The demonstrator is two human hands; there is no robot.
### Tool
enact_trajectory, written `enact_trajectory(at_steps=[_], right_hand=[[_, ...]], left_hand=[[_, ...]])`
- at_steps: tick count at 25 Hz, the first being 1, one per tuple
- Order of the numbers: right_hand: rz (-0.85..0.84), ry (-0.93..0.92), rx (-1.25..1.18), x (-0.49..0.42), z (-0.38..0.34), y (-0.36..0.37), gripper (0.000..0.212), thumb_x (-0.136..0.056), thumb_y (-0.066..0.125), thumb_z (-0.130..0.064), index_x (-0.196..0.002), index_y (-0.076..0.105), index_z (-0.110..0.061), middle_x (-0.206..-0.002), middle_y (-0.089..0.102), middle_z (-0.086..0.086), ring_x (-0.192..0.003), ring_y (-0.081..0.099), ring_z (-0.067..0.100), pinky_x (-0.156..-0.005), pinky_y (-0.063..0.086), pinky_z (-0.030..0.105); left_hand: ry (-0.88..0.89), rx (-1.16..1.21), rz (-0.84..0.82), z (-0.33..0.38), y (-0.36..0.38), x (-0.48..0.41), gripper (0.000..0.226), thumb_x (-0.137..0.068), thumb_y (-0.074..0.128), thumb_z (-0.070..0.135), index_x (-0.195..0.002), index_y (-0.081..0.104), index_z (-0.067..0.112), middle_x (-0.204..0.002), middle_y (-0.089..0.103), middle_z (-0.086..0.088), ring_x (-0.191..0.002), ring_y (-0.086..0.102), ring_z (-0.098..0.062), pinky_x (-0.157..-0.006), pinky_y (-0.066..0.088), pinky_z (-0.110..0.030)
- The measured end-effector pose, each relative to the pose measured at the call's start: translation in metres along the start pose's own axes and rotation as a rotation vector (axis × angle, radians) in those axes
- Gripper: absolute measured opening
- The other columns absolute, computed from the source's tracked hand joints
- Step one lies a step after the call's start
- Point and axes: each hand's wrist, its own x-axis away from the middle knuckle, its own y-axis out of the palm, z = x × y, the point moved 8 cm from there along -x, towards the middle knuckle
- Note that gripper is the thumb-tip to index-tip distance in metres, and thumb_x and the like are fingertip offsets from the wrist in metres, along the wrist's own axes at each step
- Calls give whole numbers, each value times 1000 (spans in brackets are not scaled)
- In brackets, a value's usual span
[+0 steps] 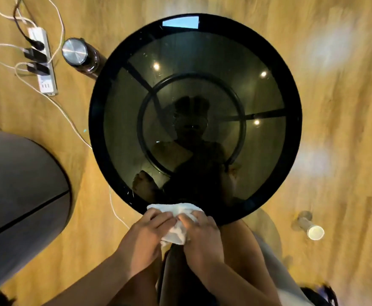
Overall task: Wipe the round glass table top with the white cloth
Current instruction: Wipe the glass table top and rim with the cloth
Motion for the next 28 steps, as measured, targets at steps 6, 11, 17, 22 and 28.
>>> enact_trajectory(at_steps=[6,11,17,22,28], right_hand=[[-164,-74,-759,-72,-87,-72,46,-89,67,-20,-132,56,-31,-114,69,-6,-108,63,15,-90,52,23],[-298,-199,-1245,-91,-122,-182,40,-82,65,-20,-121,61,-27,-118,73,-1,-111,68,19,-92,56,35],[-246,-231,-1242,-83,-146,-209,34,-87,64,-31,-118,67,-19,-113,75,3,-104,71,20,-80,58,29],[114,-299,-556,-94,-170,-212,20,-92,66,-29,-111,60,-32,-104,70,-11,-93,67,3,-74,53,24],[141,-303,-217,-117,-221,-235,21,-84,51,-26,-86,67,-40,-74,71,-18,-66,63,-4,-57,47,18]], left_hand=[[-543,706,564,-104,-133,29,37,-84,70,3,-116,64,21,-100,71,5,-90,66,-9,-74,51,-20],[-541,1325,876,-108,-223,3,69,-72,71,52,-132,50,26,-125,61,7,-115,57,-5,-94,46,-22],[-464,1641,810,-70,-206,-18,39,-72,83,13,-106,64,7,-105,74,-10,-97,71,-26,-88,56,-42],[-430,1520,997,-89,-183,11,38,-70,80,18,-99,57,22,-98,71,-1,-89,71,-12,-72,58,-27],[-921,1219,1111,-139,-93,64,28,-91,63,32,-117,56,31,-116,62,11,-108,60,-7,-83,45,-17]])
